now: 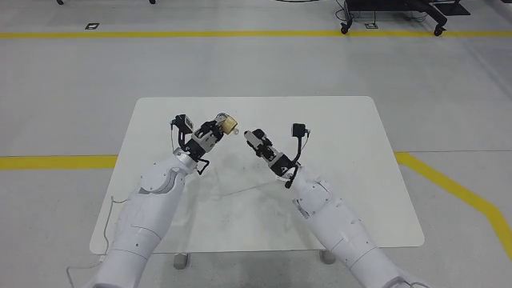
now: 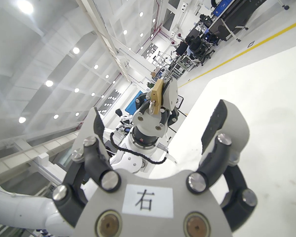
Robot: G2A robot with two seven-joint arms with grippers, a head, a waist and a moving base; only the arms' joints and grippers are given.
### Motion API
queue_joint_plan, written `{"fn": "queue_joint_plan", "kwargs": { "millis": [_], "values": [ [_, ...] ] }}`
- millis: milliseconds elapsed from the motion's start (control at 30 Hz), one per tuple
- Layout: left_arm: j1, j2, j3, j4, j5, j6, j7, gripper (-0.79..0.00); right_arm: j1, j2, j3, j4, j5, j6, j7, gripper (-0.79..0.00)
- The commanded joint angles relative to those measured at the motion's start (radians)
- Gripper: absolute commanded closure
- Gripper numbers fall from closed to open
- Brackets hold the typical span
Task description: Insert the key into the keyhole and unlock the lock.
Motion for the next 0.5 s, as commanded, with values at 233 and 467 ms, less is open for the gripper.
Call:
{"fn": "queue_joint_plan", "kwargs": {
  "millis": [233,467],
  "values": [
    [0.006,0.003,0.0,-0.016,0.037,-0.03,-0.012,0.0,-0.018,0.005,0.019,-0.07,0.29,0.135,0.237,-0.148],
    [0.004,0.003,0.001,-0.012,0.036,-0.039,-0.033,0.0,-0.019,0.007,0.036,-0.08,0.374,0.184,0.289,-0.062]
  ]
}}
